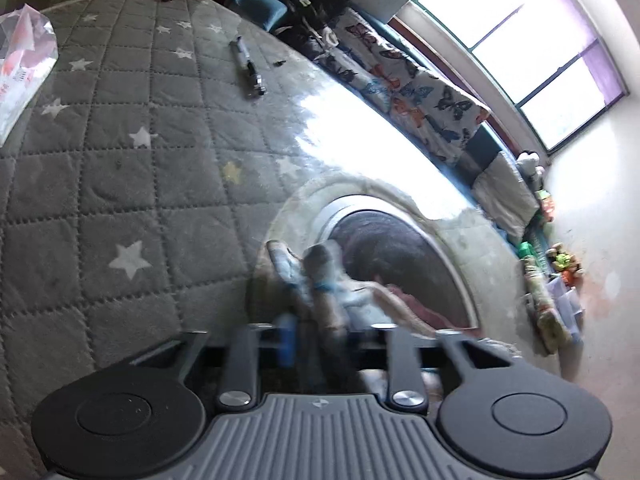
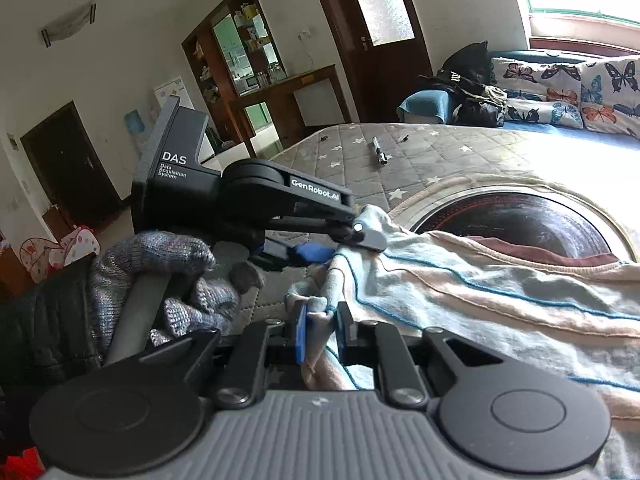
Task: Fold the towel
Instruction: 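Grasp the towel edge with the left gripper while the right gripper grasps beside it, then lift the towel edge with both grippers and fold it over onto itself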
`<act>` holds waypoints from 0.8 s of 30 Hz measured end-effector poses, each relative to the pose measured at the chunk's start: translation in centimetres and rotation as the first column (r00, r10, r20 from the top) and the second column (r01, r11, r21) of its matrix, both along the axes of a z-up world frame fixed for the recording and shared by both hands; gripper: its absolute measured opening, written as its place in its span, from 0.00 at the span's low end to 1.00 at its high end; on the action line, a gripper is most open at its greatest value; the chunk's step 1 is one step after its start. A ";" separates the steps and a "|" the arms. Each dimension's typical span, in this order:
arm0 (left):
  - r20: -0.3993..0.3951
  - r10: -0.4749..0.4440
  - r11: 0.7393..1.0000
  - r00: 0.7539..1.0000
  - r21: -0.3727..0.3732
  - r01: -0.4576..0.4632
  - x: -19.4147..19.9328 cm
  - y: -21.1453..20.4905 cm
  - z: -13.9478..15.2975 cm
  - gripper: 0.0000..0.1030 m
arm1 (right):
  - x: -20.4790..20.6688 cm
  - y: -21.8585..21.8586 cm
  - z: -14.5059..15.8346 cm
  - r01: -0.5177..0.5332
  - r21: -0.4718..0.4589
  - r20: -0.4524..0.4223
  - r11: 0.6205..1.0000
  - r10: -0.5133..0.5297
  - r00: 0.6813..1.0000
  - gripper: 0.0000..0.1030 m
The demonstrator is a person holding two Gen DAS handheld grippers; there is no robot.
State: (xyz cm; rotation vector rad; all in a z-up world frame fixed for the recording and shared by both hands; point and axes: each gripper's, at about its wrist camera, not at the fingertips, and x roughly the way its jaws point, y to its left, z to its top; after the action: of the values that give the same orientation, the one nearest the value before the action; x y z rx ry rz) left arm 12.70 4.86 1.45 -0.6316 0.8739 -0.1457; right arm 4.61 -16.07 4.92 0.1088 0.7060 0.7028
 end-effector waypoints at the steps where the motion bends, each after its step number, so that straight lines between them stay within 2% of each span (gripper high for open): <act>1: 0.008 -0.001 1.000 1.000 0.002 0.001 -0.1 0.0 0.3 0.14 | -0.1 0.0 0.0 -0.003 0.002 0.002 1.000 0.003 1.000 0.13; 6: 0.047 -0.004 1.000 0.999 -0.013 0.005 -1.5 0.4 1.9 0.10 | -0.8 0.0 0.5 -0.029 0.023 0.016 0.999 0.029 0.999 0.12; 11: 0.111 -0.037 0.999 0.993 -0.006 0.038 -2.2 -0.8 4.8 0.10 | -2.1 -0.6 1.8 -0.040 0.064 0.056 0.997 0.036 0.998 0.12; 14: 0.127 -0.071 0.997 0.989 -0.002 0.072 -1.2 -2.9 6.2 0.10 | -2.4 -2.0 2.4 -0.001 0.089 0.081 0.996 -0.006 0.997 0.12; 18: 0.130 -0.137 0.991 0.982 0.017 0.136 0.5 -7.3 7.2 0.10 | -2.4 -5.5 2.9 0.110 0.132 0.090 0.985 -0.122 0.988 0.12; 24: 0.127 -0.242 0.970 0.962 0.055 0.237 2.2 -15.2 7.9 0.10 | -2.9 -12.1 2.8 0.280 0.190 0.080 0.941 -0.299 0.951 0.12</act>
State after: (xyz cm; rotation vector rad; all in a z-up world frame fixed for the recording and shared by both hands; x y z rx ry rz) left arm 14.90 -10.34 9.34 -0.4720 0.8198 -0.3841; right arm 1.71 -28.22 7.67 0.3293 0.5090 0.4822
